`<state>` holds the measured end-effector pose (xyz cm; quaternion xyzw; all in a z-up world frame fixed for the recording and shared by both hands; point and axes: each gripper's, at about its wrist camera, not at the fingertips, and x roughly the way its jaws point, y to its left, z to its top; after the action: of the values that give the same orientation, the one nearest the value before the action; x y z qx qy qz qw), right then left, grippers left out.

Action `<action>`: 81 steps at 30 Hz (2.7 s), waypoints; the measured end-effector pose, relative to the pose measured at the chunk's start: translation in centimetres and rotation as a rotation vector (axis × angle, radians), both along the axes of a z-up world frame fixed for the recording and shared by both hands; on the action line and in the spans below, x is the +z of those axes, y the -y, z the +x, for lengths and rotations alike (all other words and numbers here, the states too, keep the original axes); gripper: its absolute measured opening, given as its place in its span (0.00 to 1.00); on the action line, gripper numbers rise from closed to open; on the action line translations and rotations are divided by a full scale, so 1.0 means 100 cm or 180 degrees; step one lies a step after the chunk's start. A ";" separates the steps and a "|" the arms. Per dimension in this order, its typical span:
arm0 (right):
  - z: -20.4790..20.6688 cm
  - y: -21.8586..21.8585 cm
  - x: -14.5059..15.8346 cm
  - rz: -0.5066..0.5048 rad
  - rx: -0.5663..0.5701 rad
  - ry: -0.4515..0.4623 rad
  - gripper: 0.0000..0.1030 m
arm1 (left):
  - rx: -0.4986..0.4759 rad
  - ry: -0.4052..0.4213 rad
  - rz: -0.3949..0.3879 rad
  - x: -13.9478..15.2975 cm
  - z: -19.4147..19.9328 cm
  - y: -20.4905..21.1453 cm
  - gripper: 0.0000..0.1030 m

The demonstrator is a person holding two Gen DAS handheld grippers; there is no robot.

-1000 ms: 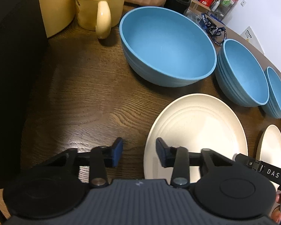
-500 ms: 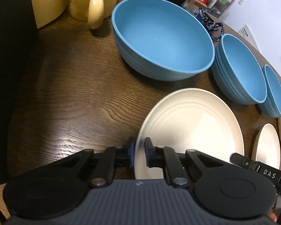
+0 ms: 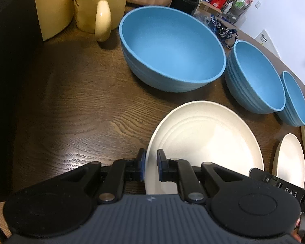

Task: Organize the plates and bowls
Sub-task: 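Close the left gripper on one cream plate rim while the right gripper grips another plate rim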

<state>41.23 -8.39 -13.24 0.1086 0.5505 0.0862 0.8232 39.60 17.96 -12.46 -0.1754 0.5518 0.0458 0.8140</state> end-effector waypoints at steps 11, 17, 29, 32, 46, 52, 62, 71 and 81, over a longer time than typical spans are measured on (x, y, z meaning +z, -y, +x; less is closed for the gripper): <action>-0.018 -0.001 0.011 0.0036 0.0062 0.0129 0.07 | 0.0021 0.0147 0.0034 0.017 -0.023 -0.003 0.12; -0.031 -0.005 0.020 0.0071 0.0110 0.0218 0.08 | 0.0058 0.0241 0.0058 0.028 -0.043 -0.008 0.12; -0.059 -0.025 0.031 0.0148 0.0241 0.0352 0.07 | 0.0146 0.0345 0.0125 0.040 -0.084 -0.027 0.12; -0.067 -0.027 0.033 0.0170 0.0255 0.0373 0.07 | 0.0149 0.0340 0.0142 0.040 -0.092 -0.031 0.12; -0.102 -0.027 0.024 0.0099 0.0267 0.0392 0.07 | 0.0008 0.0287 0.0170 0.027 -0.122 -0.024 0.12; -0.110 -0.022 0.013 0.0062 0.0232 0.0365 0.07 | -0.0059 0.0257 0.0184 0.017 -0.125 -0.020 0.12; -0.115 -0.019 0.002 -0.0009 0.0201 0.0361 0.07 | -0.0166 0.0215 0.0265 0.005 -0.123 -0.012 0.12; -0.114 -0.023 -0.003 -0.0110 0.0207 0.0367 0.07 | -0.0218 0.0192 0.0375 -0.001 -0.119 -0.007 0.12; -0.114 -0.025 -0.002 -0.0125 0.0204 0.0356 0.08 | -0.0238 0.0197 0.0409 -0.002 -0.119 -0.006 0.12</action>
<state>29.85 -5.92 -13.49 0.0699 0.5084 0.1075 0.8515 27.70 18.55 -12.64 -0.1034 0.5285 0.0453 0.8414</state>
